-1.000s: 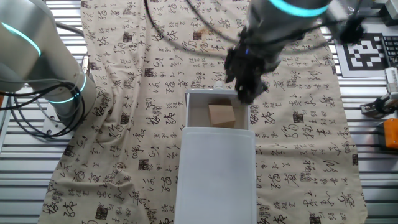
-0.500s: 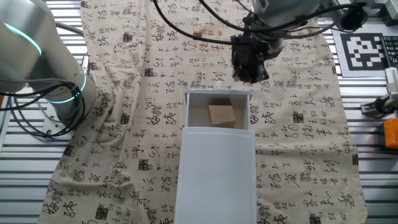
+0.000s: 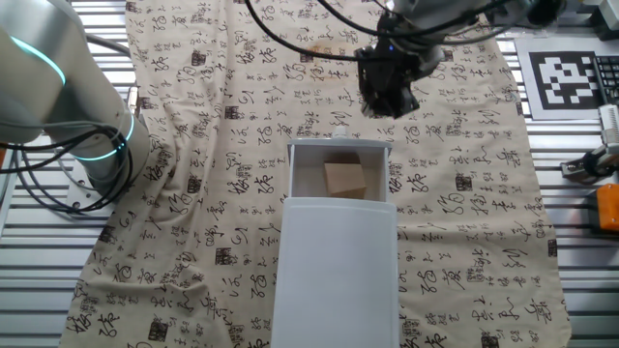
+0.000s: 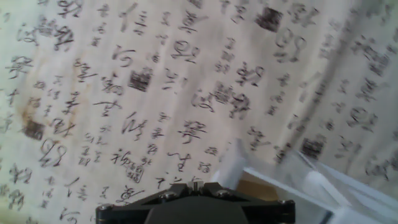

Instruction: Put things in the drawer

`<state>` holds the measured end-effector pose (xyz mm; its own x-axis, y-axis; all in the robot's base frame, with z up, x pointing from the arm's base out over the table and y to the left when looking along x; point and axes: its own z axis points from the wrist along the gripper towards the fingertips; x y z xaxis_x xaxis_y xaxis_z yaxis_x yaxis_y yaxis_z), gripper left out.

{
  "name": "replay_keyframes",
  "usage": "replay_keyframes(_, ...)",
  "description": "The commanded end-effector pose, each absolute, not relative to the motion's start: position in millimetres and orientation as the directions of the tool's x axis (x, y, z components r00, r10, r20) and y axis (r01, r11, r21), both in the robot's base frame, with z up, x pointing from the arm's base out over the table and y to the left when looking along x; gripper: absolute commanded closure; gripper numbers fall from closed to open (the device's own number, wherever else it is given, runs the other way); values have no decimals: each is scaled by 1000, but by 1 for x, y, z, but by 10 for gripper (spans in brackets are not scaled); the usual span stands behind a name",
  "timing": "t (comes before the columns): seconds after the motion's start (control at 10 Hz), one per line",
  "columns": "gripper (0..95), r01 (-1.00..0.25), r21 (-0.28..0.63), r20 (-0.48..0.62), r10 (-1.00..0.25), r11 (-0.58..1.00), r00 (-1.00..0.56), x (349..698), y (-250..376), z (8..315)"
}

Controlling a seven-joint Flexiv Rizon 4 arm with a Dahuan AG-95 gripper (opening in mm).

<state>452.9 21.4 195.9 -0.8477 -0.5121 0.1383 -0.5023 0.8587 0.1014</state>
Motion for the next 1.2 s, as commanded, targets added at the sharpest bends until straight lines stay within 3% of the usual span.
replay_keyframes(0.1,950,-473,117,188,-487,873,-853,449,30,188)
replay_keyframes(1.2,950,-471,151,223,-494,869,-840,419,20,161)
